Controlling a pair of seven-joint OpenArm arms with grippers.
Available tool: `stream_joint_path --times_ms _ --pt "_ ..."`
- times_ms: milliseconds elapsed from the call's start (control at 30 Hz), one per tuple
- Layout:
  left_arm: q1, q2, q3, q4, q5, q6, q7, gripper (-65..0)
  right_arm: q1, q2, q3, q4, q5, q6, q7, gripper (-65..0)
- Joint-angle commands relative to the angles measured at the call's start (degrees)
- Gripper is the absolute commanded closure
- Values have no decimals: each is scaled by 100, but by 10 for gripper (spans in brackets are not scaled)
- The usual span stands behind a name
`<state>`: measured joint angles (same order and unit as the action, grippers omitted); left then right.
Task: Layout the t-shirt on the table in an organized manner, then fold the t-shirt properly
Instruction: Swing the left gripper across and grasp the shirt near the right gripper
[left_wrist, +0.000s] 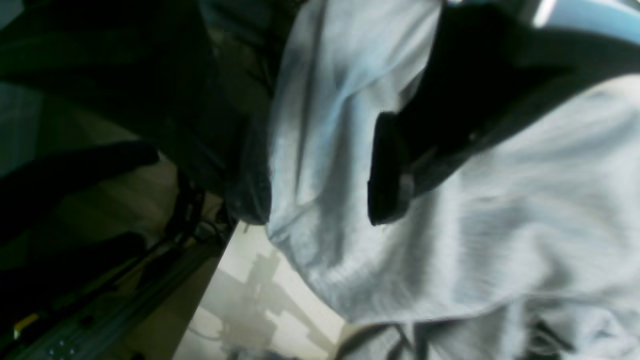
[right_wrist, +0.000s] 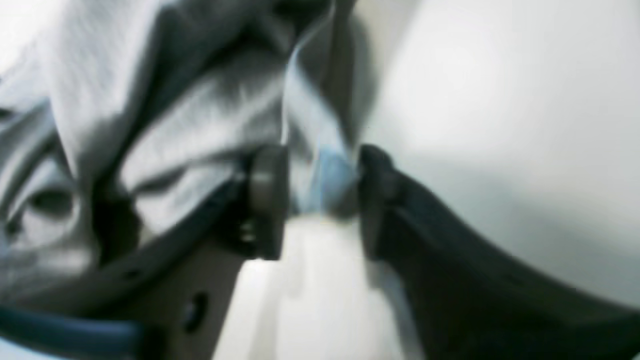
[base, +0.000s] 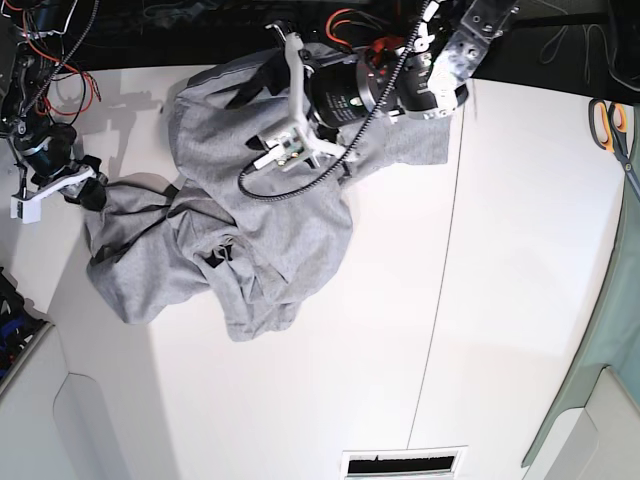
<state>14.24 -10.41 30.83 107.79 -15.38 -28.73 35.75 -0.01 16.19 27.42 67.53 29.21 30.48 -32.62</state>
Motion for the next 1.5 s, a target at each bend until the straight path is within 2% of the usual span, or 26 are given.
stream_joint_path --times_ms 0,100,333,500,733,867,967,1167,1367,1467 --pt "-149 114 7 -85 17 83 -122 -347 81 96 44 181 269 42 -133 -259" --pt "-428 330 -59 -621 157 199 -98 -346 9 96 74 595 767 142 -745 -259" --pt "-667 260 -549 -782 120 297 -81 -346 -509 81 79 1860 1318 236 -1287 -259" --pt "-780 260 -966 -782 -249 275 -83 -346 -920 -42 -236 1884 1388 295 -1281 -259" --pt "-1394 262 -975 -850 -334 280 -87 -346 -1211 -365 -634 1884 1322 297 -1069 -259" --pt "-1860 271 -973 -1281 -667 278 -153 -346 -1211 -579 -640 1884 1320 321 -1095 -259" --pt "-2288 282 -817 -1703 -763 278 -275 -346 -1213 -741 -658 1884 1325 339 -1117 -259" --pt "-3060 490 74 -2291 -767 280 -380 -346 -1213 -874 -811 1884 1325 341 -1137 -259" --pt "-3220 994 514 -2916 -389 280 -426 -346 -1211 -874 -1097 1895 1322 341 -1200 -259" --pt "-3215 1088 522 -3021 -369 280 -315 -346 -1209 -859 -1005 1945 1316 341 -1108 -259"
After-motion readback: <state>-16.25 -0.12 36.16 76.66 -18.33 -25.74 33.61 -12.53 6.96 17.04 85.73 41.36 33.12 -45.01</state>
